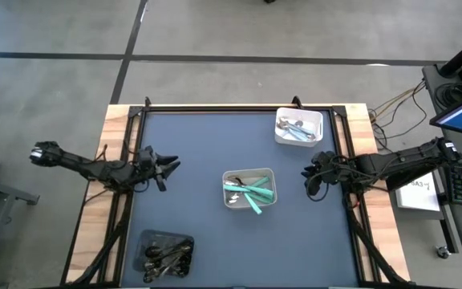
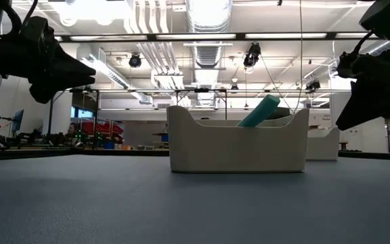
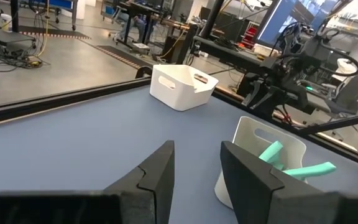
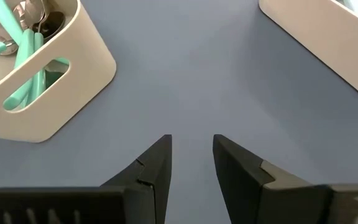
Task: Sort silverware by color (type)
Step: Return to Home Position
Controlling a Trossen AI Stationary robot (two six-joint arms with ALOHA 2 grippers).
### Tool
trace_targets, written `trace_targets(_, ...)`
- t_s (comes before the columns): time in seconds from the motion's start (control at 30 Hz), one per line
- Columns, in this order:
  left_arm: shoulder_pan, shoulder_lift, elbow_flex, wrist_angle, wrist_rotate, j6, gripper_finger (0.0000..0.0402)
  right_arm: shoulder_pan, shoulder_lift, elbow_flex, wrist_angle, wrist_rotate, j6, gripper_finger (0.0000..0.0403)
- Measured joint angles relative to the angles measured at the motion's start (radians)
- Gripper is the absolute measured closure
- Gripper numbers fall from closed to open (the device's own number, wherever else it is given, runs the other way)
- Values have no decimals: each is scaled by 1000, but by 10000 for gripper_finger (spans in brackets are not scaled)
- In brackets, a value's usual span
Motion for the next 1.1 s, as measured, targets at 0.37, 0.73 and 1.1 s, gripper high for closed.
trace_targets(0.37,0,-45,-27,-51,0,-1,288,0,0,0,0,0,0,294)
trace_targets(0.73,0,-62,-27,-62,-1,0,288,0,0,0,0,0,0,294)
trace_targets(1.1,0,-100,-27,-63,0,0,288,0,0,0,0,0,0,294)
